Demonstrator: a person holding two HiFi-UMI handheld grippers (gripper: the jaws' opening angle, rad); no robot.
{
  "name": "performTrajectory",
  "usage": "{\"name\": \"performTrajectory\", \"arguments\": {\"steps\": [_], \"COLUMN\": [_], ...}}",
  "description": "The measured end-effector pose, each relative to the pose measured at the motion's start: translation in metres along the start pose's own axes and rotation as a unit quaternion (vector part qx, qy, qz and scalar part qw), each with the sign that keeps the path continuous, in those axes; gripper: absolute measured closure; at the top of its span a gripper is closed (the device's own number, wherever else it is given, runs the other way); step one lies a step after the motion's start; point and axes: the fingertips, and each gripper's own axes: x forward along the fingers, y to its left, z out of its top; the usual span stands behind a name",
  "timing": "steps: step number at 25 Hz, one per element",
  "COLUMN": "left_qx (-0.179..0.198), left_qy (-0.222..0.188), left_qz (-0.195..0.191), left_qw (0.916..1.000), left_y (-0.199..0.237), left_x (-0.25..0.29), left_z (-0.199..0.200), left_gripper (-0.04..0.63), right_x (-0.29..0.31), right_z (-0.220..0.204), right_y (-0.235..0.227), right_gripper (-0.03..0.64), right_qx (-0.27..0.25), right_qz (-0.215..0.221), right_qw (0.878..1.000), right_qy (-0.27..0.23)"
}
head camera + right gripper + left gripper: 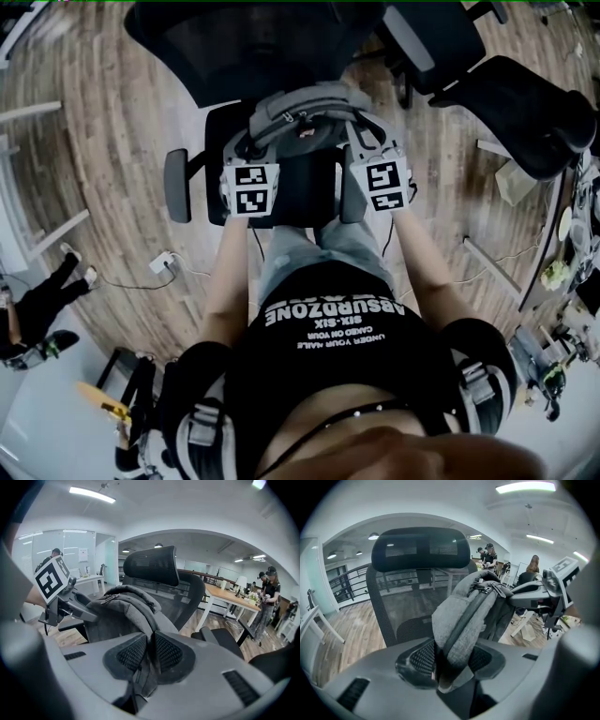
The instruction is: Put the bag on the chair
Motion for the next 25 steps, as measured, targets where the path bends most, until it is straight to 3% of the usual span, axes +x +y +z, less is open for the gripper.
{"name": "performTrajectory", "arguments": {"steps": [11,20,25], "left_qx": [-0.010,0.008,0.020], "left_qy": [-0.002,-0.006,-0.008], "left_qz": [0.043,0.072,0.067], "left_qw": [0.9990,0.9973,0.9975], "left_y": [0.022,0.036,0.041], "left_x": [0.019,0.034,0.047], "left_z": [-0.018,-0.010,0.001], "left_gripper": [0.417,0.407,0.393], "right_x": [0.023,0.043,0.051], "right_z": [-0.003,0.003,0.004], "right_y": [0.013,0.007,-0.003], "right_gripper": [0.551,0.551,0.551], "right_qx": [-0.021,-0.011,-0.007], "right_qz": [0.001,-0.002,-0.006], "right_qw": [0.999,0.999,0.999], "right_qy": [-0.025,-0.037,-0.038]}}
